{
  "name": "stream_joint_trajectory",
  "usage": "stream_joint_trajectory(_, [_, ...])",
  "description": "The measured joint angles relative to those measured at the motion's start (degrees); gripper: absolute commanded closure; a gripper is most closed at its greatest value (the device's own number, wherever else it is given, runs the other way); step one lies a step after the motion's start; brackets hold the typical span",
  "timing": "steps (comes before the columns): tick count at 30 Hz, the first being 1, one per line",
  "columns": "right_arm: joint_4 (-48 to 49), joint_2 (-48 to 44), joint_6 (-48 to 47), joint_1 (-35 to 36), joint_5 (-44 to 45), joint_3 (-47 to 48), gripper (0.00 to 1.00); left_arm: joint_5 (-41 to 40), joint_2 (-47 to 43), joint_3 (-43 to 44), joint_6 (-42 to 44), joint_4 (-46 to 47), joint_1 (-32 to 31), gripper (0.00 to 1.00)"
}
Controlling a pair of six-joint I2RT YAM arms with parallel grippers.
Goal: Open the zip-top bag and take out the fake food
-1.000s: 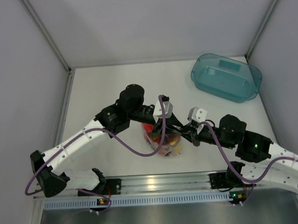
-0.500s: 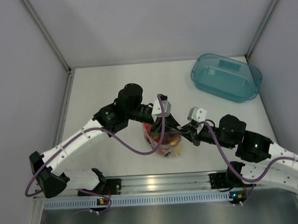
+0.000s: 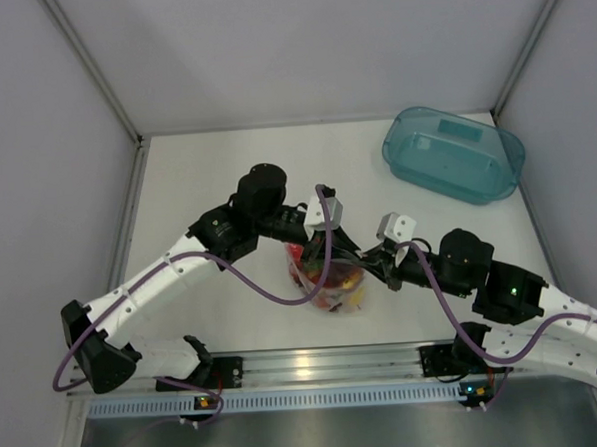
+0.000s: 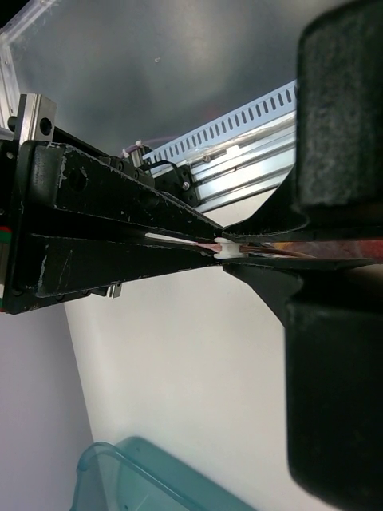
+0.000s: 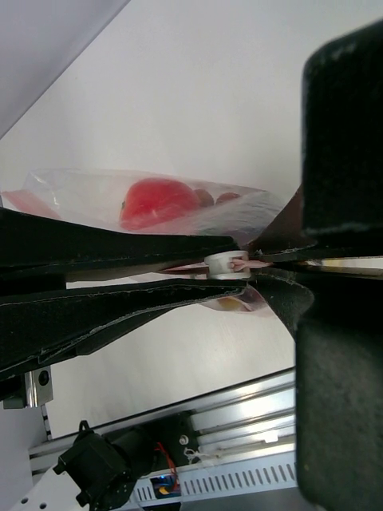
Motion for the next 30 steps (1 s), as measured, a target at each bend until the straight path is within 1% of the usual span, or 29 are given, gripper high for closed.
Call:
stream_joint_trajectory(6, [-0.13, -0.28, 0.09, 0.02, 1.84, -0.17, 1.0, -1.4, 0.13, 0.07, 0.72, 0.02, 0.04, 1.0])
stream_joint_trajectory(10, [-0.31, -2.99, 0.52, 0.0, 3.56, -1.6, 1.0, -2.25, 0.13, -0.26, 2.27, 0.09, 0.35, 1.0])
stream_joint_trajectory(13, [-1.95, -5.29, 0.66, 0.0, 4.79, -1.97, 1.0, -2.21, 0.11, -0.79, 3.3, 0.17, 1.77, 1.0])
stream_joint_trajectory(19, [-4.68, -9.07, 1.07, 0.0, 7.28, -1.97, 1.0, 0.2, 0.09, -2.27, 4.74, 0.13, 8.26, 1.0])
stream_joint_trajectory(25, [-5.35, -11.76, 1.99, 0.0, 9.11, -1.9, 1.0, 5.38, 0.09, -3.17, 4.85, -0.04, 18.27, 1.0])
stream_joint_trajectory(30, [-7.13, -14.21, 2.99, 0.02, 10.73, -0.68, 1.0, 7.72, 0.09, -3.41, 4.79, -0.28, 23.89, 1.0])
